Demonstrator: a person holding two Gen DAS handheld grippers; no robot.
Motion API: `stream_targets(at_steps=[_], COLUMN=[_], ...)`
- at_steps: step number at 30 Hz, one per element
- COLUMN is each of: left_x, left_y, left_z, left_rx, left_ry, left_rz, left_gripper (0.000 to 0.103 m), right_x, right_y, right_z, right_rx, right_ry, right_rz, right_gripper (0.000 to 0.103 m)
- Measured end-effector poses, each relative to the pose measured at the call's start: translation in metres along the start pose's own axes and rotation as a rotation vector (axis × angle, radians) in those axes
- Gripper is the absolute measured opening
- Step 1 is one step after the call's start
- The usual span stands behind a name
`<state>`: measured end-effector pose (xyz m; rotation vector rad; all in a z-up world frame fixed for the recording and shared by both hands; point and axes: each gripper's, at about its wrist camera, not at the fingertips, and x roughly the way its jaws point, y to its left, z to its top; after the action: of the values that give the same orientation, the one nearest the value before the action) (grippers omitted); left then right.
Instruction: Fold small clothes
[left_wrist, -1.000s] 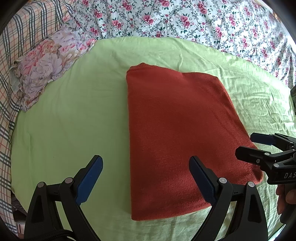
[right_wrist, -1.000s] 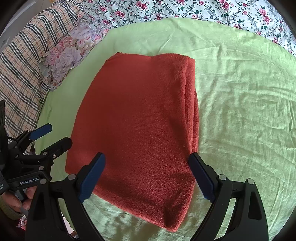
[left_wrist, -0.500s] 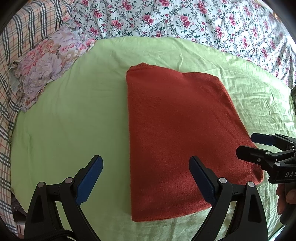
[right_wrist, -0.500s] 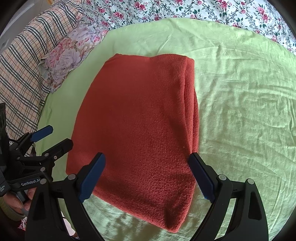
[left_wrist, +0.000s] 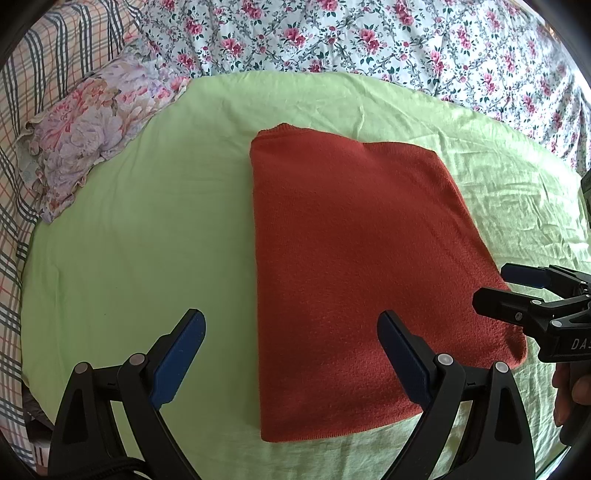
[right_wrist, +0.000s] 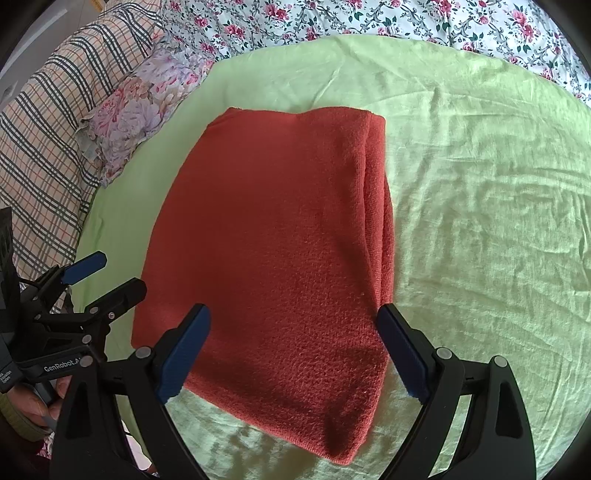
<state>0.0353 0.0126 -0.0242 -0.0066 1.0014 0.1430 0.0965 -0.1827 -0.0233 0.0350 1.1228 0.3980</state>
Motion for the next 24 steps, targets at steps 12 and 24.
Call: stream_targets(at_steps=[12, 24], left_x=[0.004, 0.007], left_y=[0.002, 0.001], left_z=[0.002, 0.009], left_rx=[-0.007, -0.009], left_ry=[0.007, 0.006], left_rz=[0.000, -0.005], left_gripper=[0.095, 0.095], right_x=[-0.003, 0.003], right_y=[-0.004, -0.009], right_z=[0.011, 0.014], right_rx=[-0.003, 0.009], right_ry=[-0.024, -0.017], right_rz=[0.009, 0.003], right_gripper=[0.092, 0.092])
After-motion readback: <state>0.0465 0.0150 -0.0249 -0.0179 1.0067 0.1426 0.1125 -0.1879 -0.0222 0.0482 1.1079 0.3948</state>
